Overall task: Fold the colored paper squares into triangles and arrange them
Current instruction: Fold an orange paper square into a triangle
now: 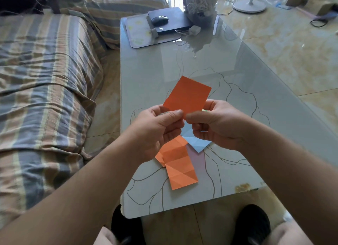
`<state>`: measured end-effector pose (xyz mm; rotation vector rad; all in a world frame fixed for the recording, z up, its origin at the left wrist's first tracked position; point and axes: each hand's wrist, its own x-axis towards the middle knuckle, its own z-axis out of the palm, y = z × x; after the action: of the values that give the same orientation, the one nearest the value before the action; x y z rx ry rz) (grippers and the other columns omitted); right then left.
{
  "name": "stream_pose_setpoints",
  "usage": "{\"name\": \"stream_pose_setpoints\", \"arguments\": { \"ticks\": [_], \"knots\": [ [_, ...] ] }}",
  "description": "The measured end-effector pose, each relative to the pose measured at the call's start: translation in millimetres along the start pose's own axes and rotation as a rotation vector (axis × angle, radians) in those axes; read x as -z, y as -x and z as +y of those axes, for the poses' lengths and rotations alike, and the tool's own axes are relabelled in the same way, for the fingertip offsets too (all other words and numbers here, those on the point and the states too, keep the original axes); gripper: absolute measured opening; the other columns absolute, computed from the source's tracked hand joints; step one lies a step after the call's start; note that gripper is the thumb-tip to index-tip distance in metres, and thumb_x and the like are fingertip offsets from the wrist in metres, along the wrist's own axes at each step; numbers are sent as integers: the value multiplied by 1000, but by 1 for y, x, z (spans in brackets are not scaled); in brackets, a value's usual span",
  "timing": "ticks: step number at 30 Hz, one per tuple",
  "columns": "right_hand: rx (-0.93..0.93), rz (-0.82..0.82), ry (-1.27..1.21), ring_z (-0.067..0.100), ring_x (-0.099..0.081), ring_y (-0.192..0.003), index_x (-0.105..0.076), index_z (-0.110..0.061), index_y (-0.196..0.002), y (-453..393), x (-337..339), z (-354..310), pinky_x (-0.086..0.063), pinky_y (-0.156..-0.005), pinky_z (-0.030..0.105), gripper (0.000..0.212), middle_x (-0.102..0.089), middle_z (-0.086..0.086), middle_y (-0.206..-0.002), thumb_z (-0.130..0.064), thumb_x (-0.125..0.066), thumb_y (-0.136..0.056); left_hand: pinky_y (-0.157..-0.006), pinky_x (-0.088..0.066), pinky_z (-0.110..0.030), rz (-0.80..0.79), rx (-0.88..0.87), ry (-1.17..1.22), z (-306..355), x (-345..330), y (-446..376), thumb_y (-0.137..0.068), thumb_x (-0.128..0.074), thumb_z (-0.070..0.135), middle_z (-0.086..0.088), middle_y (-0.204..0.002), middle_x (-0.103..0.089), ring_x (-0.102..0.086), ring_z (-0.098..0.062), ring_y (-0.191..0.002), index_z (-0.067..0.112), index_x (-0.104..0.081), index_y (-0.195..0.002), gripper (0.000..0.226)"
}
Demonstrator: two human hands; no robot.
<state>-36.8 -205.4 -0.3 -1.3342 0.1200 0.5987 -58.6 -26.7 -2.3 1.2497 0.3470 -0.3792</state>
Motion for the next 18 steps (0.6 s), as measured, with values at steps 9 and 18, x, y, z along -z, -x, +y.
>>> {"name": "stream_pose_setpoints", "arguments": {
  "ticks": [9, 18],
  "knots": [
    [-84, 20, -42, 16, -57, -57, -61, -11, -84, -3, -2, 4, -52, -60, 29, 15, -66, 8, -73, -1, -70, -91, -66, -56, -23, 52, -16, -12, -9, -4, -4, -93, -72, 5, -5, -75, -72, -69, -12, -68, 11, -65, -84, 12],
    [-65, 61, 80, 15, -58, -58, -68, -12, -81, -4, -3, 7, -50, -64, 30, 14, -64, 7, -72, -18, -76, -91, -61, -57, -22, 110, 56, 155, -8, -10, -4, -92, -72, 8, -5, -76, -72, -69, -11, -64, 11, -68, -93, 6]
  ]
}}
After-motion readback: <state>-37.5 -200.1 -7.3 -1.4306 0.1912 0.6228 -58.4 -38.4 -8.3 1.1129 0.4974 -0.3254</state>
